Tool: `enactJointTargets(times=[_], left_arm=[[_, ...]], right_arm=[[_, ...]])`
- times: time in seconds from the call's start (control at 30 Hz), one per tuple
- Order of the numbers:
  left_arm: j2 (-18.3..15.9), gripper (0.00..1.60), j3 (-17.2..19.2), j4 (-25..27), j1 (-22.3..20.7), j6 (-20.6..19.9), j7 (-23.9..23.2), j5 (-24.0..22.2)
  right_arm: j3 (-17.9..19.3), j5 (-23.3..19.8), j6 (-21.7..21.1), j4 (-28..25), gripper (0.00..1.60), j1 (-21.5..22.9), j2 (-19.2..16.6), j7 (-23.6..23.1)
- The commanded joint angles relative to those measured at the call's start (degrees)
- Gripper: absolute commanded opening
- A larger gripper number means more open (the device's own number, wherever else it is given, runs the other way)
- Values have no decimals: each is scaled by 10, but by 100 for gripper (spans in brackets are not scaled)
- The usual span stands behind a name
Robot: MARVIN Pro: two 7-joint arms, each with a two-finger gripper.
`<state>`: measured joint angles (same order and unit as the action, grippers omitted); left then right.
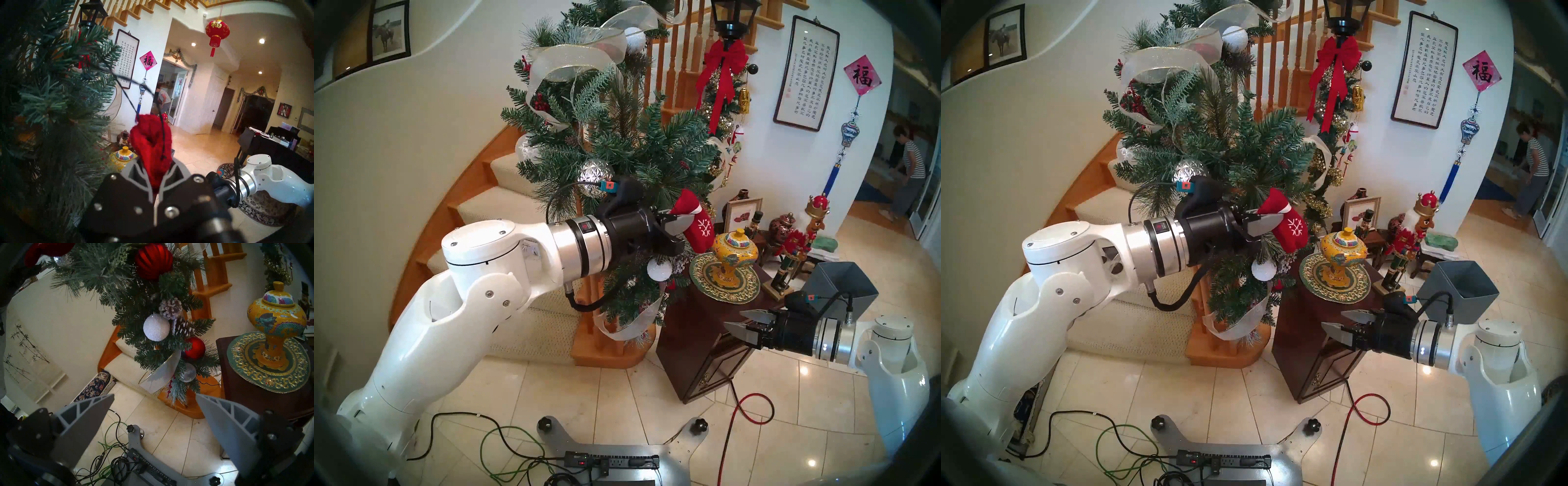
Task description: Hang the ornament onto the Christmas-tree-style decoration
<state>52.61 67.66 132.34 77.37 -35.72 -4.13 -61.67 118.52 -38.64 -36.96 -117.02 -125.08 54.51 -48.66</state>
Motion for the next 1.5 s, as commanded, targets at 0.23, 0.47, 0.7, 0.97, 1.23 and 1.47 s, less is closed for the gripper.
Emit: enactJointTargets(times=[0.23, 0.47, 0.7, 0.97, 1.23, 1.47], left_arm=[[-4, 0, 17, -21, -13, 7, -26, -7], [-2, 0, 12, -40, -30, 0, -34, -5], [10, 0, 15, -56, -49, -4, -39, -17], [7, 0, 15, -54, -47, -7, -49, -24], [2, 0, 18, -50, -38, -8, -52, -24], [2, 0, 29, -50, -26, -12, -51, -41]], right_arm=[[3, -1, 1, -3, 160, 2, 0, 0], [3, -1, 1, -3, 160, 2, 0, 0], [3, -1, 1, -3, 160, 2, -1, 0], [3, -1, 1, -3, 160, 2, -1, 0], [3, -1, 1, -3, 160, 2, -1, 0], [3, -1, 1, -3, 160, 2, -1, 0]])
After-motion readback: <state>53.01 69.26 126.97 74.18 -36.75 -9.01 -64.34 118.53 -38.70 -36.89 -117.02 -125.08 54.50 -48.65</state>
